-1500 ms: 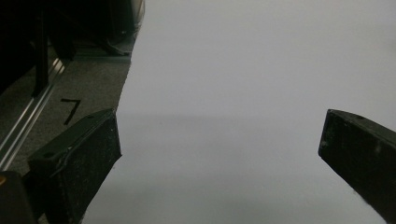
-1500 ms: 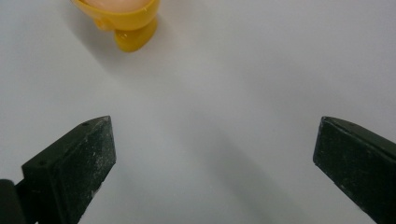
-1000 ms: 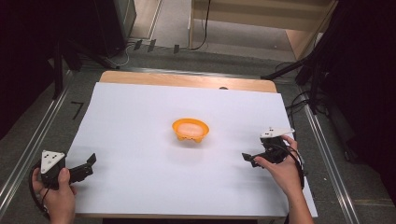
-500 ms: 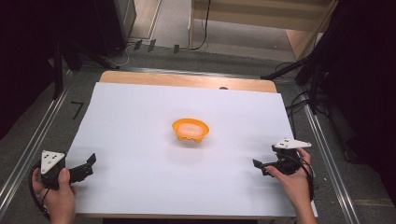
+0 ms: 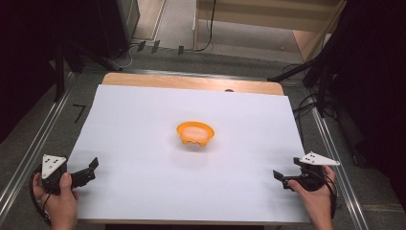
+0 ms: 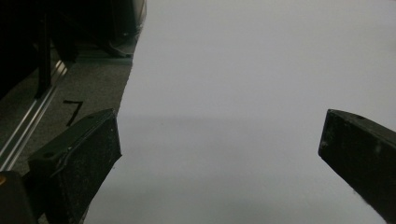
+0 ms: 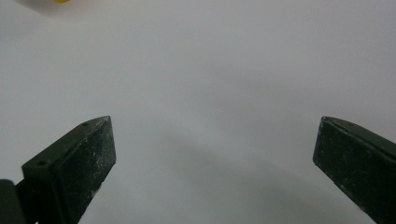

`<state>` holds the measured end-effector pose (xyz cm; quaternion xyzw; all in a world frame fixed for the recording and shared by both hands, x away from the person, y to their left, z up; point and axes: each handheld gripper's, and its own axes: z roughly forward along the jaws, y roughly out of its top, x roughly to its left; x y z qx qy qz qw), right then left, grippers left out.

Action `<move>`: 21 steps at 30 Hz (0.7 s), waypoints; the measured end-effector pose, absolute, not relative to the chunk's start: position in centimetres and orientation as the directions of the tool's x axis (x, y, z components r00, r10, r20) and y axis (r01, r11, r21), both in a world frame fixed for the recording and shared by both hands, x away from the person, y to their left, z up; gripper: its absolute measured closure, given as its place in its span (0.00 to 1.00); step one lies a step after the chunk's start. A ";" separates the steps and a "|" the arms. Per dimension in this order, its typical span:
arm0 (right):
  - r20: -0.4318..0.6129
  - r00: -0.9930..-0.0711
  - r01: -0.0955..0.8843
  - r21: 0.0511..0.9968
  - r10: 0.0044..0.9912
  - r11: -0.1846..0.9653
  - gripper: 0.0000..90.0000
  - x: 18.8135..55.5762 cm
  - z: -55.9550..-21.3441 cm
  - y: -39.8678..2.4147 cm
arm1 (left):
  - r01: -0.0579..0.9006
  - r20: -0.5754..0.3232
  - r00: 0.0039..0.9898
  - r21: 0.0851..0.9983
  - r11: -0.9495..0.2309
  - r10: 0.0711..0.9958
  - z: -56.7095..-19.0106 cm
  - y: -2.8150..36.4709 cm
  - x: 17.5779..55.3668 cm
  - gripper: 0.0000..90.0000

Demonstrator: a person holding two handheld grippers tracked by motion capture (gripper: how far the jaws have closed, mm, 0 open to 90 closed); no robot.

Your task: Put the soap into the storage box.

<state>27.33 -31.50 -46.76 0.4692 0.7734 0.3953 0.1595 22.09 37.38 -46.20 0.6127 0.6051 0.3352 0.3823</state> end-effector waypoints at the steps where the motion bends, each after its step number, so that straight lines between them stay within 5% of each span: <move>1: 0.120 -0.502 0.601 0.761 0.856 0.246 0.00 27.1 -46.9 -31.8 | 0.485 -0.052 0.043 0.874 0.025 0.998 -46.2 37.4 22.1 0.00; 21: 0.158 -0.401 0.579 0.807 0.902 0.117 0.00 23.2 -48.6 -36.0 | 0.484 -0.055 0.044 0.874 0.027 0.998 -46.2 37.4 22.1 0.00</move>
